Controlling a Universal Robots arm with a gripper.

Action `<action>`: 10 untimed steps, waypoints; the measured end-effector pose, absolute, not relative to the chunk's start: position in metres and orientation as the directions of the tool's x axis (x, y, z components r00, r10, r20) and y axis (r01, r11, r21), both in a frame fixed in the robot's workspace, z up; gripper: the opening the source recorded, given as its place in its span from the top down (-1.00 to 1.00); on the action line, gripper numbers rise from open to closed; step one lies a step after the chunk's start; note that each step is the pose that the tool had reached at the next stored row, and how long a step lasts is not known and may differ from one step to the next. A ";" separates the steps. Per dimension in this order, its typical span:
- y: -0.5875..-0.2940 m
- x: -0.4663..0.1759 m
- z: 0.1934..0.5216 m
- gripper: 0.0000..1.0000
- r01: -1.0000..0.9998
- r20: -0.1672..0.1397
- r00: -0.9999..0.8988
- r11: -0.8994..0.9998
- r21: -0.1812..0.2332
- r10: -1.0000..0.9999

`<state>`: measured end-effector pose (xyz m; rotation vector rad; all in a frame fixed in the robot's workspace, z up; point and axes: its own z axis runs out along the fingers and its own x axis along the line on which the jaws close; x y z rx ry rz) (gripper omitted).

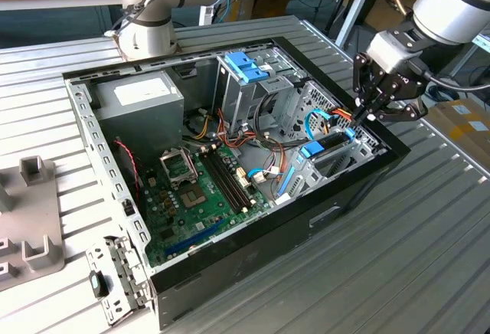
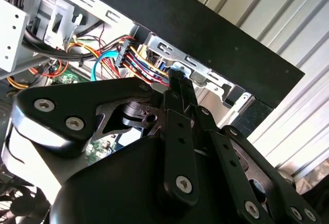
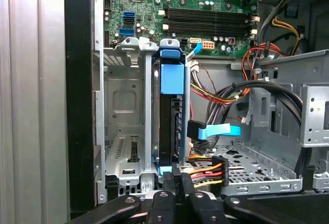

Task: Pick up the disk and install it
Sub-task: 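Insert the first disk wire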

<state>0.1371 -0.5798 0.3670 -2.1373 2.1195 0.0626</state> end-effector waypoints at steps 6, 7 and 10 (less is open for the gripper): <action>-0.580 0.132 0.367 0.66 -0.998 -0.121 0.000 0.008 -0.063 -0.993; -0.580 0.131 0.366 0.66 -0.998 -0.121 0.000 0.008 -0.064 -0.993; -0.580 0.126 0.366 0.66 -0.998 -0.121 0.000 0.008 -0.063 -0.993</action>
